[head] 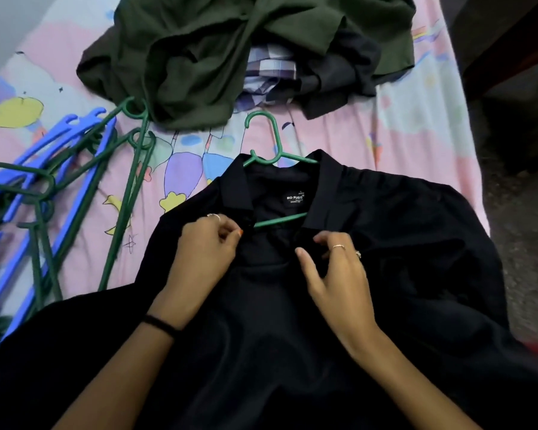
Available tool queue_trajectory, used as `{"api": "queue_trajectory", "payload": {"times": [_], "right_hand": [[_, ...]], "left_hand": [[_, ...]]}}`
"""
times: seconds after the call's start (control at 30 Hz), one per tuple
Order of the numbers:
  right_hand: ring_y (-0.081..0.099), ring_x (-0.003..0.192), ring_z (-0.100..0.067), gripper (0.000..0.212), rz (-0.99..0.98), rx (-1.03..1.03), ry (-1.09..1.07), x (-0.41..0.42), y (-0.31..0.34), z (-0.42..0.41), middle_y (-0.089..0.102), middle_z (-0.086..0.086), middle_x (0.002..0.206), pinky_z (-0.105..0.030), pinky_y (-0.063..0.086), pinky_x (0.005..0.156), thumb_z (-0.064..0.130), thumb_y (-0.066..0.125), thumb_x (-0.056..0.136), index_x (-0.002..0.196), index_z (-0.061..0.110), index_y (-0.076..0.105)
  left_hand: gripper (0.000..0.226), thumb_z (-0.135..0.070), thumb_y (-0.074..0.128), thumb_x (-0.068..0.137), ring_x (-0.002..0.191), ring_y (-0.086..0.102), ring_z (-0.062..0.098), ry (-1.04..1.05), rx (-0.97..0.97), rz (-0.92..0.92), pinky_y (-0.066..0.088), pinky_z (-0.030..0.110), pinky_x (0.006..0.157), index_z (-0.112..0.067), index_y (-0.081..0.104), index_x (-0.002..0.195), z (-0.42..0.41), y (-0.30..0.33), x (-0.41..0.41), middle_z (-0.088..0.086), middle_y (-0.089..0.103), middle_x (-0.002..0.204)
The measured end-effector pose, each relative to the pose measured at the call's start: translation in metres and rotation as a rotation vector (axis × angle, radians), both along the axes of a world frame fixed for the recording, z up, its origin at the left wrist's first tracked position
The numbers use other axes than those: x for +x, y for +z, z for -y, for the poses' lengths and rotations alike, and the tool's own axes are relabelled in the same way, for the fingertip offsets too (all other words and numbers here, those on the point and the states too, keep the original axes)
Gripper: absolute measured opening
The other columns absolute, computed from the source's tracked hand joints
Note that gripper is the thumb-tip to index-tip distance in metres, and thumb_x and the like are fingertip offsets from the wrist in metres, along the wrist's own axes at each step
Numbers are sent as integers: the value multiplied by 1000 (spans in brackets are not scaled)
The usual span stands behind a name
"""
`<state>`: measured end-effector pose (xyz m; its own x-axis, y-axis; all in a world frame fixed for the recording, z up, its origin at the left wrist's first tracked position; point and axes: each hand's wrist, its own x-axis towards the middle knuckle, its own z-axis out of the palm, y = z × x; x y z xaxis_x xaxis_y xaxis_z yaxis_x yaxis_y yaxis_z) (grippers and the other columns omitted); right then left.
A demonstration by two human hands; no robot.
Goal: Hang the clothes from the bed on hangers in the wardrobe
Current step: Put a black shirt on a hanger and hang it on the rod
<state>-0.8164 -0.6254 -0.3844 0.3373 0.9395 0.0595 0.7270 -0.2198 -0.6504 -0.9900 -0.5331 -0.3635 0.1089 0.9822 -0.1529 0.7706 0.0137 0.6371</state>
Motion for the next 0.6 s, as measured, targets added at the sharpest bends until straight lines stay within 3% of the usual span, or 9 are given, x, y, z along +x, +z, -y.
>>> {"api": "queue_trajectory", "payload": {"times": [0.13,0.3,0.47,0.6], "right_hand": [[52,99,-16,41,40,25,-185,-23,-11,-15,53,4,107,-34,49,78,45,66,85,108,14,55],[57,96,-23,29,40,73,-364,-41,-23,-27,59,-2,100,-38,45,87,30,71,82,101,11,59],[58,90,-22,15,-119,157,-420,-39,-22,-28,61,1,100,-41,50,82,18,63,89,99,7,67],[57,90,-22,14,-259,202,-406,-34,-14,-29,57,1,97,-34,43,89,18,64,87,94,6,68]], "left_hand": [[6,-20,68,86,69,61,15,29,78,-36,50,29,72,-16,66,82,-1,-15,15,-12,57,66],[16,-23,69,86,63,57,14,19,183,8,51,35,67,-13,58,93,0,-20,18,-9,54,64],[15,-26,66,89,66,59,21,-55,283,-13,52,39,62,-14,62,98,-2,-27,23,-4,56,81],[9,-21,64,91,68,60,25,-89,339,-33,52,42,59,-12,63,90,-3,-28,25,-2,57,86]]}}
